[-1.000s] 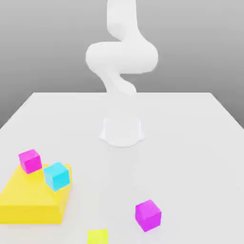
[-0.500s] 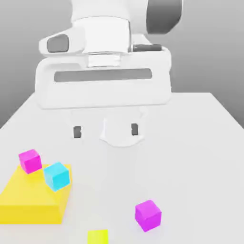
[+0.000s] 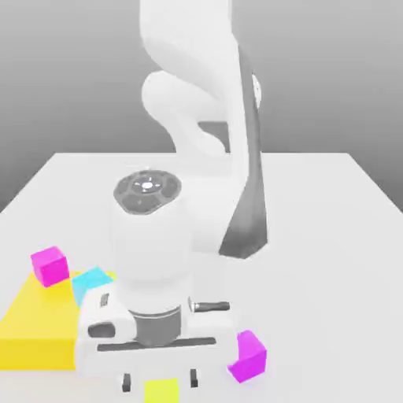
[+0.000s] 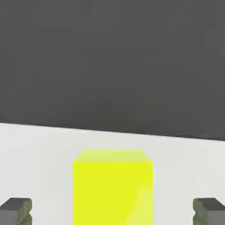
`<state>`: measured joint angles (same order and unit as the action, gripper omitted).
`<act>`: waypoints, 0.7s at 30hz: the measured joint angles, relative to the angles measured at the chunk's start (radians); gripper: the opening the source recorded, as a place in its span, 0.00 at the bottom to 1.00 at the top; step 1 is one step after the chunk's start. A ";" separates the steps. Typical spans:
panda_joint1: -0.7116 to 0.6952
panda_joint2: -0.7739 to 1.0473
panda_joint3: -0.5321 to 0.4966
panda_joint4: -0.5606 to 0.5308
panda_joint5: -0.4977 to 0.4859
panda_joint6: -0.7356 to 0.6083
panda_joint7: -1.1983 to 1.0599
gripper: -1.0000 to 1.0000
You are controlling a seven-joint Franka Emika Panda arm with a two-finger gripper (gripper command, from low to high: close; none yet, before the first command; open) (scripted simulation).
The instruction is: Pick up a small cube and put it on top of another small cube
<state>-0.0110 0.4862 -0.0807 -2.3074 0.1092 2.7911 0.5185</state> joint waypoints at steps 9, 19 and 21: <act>0.007 -0.048 -0.009 -0.011 -0.010 -0.038 0.007 0.00; -0.093 -0.401 -0.199 -0.175 -0.111 -0.220 0.200 0.00; -0.170 -0.473 -0.225 -0.216 -0.145 -0.248 0.259 0.00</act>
<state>-0.1811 0.0130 -0.3054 -2.5238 -0.0357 2.5427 0.7771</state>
